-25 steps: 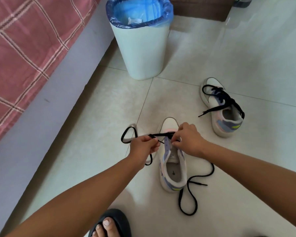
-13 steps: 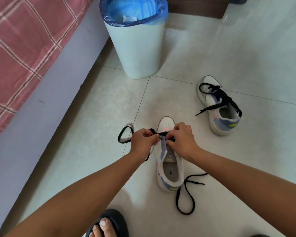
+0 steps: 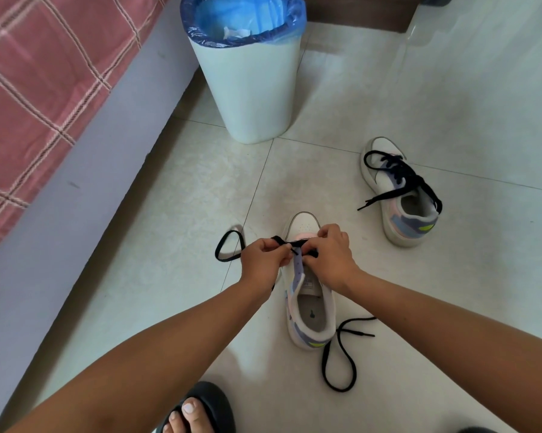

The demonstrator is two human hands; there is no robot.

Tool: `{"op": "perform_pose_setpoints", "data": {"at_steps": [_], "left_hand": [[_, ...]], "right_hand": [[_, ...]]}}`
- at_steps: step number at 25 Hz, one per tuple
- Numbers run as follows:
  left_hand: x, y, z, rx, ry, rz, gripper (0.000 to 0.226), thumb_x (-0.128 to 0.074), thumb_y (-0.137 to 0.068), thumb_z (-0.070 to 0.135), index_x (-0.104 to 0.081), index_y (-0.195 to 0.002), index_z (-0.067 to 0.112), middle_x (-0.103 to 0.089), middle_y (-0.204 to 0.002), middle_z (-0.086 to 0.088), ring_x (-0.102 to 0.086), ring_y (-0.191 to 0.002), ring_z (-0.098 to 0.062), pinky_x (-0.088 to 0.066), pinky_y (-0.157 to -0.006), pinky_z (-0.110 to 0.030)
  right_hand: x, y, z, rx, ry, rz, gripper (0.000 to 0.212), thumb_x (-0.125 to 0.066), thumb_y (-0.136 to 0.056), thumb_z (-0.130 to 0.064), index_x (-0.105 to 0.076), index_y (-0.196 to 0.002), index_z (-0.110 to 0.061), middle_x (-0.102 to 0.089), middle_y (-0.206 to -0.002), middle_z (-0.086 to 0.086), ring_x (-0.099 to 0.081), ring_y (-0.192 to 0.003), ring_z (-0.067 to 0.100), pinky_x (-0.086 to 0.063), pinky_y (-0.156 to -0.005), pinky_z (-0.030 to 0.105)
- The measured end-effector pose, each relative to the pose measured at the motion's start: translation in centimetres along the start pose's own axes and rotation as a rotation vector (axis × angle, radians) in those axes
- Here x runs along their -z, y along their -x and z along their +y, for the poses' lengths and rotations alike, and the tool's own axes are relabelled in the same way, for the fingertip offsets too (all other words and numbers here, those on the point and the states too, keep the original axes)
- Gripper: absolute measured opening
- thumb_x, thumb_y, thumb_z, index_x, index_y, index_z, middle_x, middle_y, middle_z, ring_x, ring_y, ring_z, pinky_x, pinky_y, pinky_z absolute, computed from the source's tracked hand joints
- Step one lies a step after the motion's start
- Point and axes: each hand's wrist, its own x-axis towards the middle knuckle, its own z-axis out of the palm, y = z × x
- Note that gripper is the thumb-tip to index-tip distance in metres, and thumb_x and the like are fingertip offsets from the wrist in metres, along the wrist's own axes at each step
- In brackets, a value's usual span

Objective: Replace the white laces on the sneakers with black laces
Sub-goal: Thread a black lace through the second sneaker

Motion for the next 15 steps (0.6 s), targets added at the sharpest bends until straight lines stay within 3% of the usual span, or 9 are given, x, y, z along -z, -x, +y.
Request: {"op": "perform_pose_setpoints", "data": {"at_steps": [8,15], "left_hand": [[0.6,-0.3,0.4,-0.006,-0.044,-0.059,0.004,-0.065,-0.084,0.0,-0.064,-0.084,0.003,-0.067,-0.072,-0.01,-0.065,-0.066,-0.017,-0.057,-0.07,-0.021],[1.0,-0.4,-0.1,-0.311,-0.449,-0.13,0.009,-0.069,-0.082,0.01,-0.063,-0.077,0.013,-0.069,-0.078,-0.006,-0.067,-0.076,-0.018,-0.054,-0.073,-0.028]], "right_hand": [[-0.2,0.2,-0.1,-0.047,-0.065,0.018,0.016,-0.06,-0.09,-0.021,-0.071,-0.101,-0.018,-0.034,-0.123,0.004,-0.03,-0.115,0.023,-0.035,-0.098,0.031],[-0.5,0.6,-0.4,-0.069,-0.147,0.042,0.015,-0.06,-0.09,-0.018,-0.071,-0.099,-0.017,-0.034,-0.124,0.004,-0.03,-0.115,0.023,-0.034,-0.1,0.032]]}}
